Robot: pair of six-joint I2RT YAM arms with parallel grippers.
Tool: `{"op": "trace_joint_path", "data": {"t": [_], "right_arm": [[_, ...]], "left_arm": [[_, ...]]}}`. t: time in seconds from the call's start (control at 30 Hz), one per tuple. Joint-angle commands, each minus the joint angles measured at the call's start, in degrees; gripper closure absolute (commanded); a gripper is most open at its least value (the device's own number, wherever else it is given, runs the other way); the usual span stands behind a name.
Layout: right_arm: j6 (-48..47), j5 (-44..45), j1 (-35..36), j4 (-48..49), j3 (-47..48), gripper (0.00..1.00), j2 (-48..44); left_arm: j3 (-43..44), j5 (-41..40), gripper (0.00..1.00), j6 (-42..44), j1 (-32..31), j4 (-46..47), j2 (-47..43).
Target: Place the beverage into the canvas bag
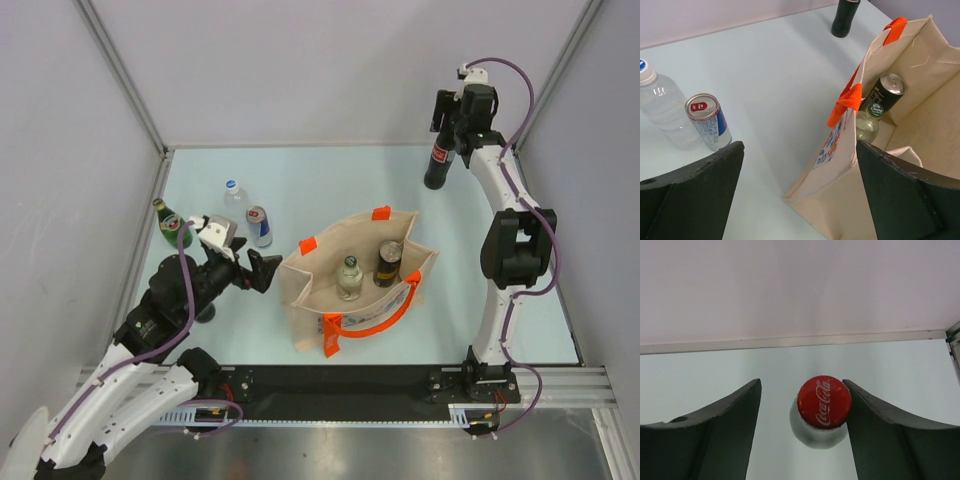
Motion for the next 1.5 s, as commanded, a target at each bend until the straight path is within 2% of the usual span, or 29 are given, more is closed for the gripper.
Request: {"op": "trace_joint_path", "data": {"t": [0.0, 0.1, 0.17, 0.2, 0.23, 0.37, 0.7, 0.9, 1.2, 1.47], "right_arm": [[-2.34, 0.03, -0.43, 1.92, 3.91, 0.34, 2.08], [-3.23, 0.2, -0.35, 1.74, 4.0, 0.43, 2.26], [-3.85, 0.64, -0.35, 1.48, 4.17, 0.54, 2.0], [-4.28, 1.34, -0.43, 1.04, 4.17, 0.6, 1.47], [-4.55, 1.69, -0.35, 0.78, 3.91, 0.73, 1.03], [-5.34, 2.92, -0.43, -0.28, 1.98, 0.99, -1.51], [-7.63, 5.56, -0.26, -0.45, -5.49, 1.0, -10.74], [-7.01, 6.44, -0.08, 0.95, -14.54, 1.0, -19.0], [-5.17, 9.69, 0.62, -2.3, -25.43, 1.0, -31.56], [-4.73, 12.15, 1.32, -5.9, -27.99, 1.0, -35.7]], "left_arm": [[-0.4, -1.5, 0.0, 0.91, -0.15, 1.31, -0.55], [-0.31, -1.07, 0.0, 0.91, -0.23, 1.31, -0.37], [-0.31, -1.06, 0.0, 0.91, -0.23, 1.22, -0.37], [-0.31, -1.06, 0.0, 0.91, -0.23, 1.3, -0.37], [-0.31, -0.98, 0.0, 0.91, -0.23, 1.31, -0.37], [-0.31, -0.71, 0.0, 0.82, -0.23, 1.31, -0.64], [-0.31, 0.25, 0.0, 0.65, -0.23, 1.31, -0.64], [-0.31, 0.6, 0.0, 0.56, -0.23, 1.48, -0.81], [-0.22, 2.1, 0.0, 0.38, -0.23, 1.57, -0.99], [-0.31, 2.36, 0.0, 0.38, -0.32, 1.66, -1.78]]}}
